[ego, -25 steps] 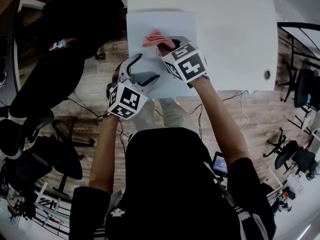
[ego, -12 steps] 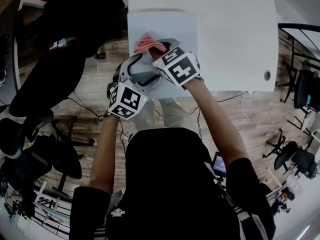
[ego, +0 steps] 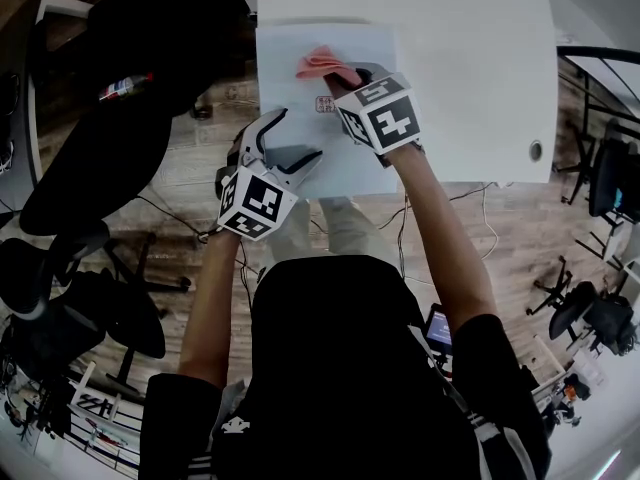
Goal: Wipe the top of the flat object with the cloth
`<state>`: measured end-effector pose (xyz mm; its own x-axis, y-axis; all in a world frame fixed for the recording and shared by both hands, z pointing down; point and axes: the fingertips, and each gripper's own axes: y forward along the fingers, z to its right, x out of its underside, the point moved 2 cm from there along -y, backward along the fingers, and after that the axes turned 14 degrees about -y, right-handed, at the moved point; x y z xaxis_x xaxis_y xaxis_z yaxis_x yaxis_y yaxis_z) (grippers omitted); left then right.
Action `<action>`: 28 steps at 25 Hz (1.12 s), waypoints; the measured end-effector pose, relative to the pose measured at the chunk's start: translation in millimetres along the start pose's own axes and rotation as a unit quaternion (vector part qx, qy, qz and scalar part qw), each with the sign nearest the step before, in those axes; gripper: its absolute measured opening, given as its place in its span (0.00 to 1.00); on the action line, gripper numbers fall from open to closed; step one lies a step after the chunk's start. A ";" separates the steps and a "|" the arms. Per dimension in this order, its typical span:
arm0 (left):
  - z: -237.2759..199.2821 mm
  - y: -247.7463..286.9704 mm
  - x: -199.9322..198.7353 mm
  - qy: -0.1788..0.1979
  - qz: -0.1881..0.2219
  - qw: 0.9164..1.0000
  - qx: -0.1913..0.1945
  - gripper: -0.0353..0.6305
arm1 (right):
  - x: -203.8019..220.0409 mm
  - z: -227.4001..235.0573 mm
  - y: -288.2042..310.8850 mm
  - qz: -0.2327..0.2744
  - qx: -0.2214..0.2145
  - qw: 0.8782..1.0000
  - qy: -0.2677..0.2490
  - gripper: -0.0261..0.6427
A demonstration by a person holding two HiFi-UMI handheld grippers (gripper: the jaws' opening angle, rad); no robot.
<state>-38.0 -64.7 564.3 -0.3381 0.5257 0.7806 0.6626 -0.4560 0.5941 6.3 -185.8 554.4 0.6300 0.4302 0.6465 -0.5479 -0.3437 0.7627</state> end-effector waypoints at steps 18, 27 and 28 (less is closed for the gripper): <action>-6.6 -2.1 -2.6 -0.027 0.002 1.000 0.003 0.62 | 26.1 54.2 -29.0 -0.003 0.071 0.996 0.063 0.11; -17.9 -25.6 -49.9 -0.058 0.050 0.997 0.003 0.62 | 1.5 39.5 -56.6 0.025 0.057 0.996 0.063 0.11; -20.1 -29.8 -57.8 -0.055 0.057 0.997 -0.001 0.61 | -3.3 37.9 -61.3 0.030 0.057 0.996 0.061 0.11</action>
<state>-51.7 -96.0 505.3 -0.1849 0.5462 0.8170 0.6919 -0.5181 0.5029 58.7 -197.9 506.3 0.5229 0.5025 0.6886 -0.5113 -0.4615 0.7250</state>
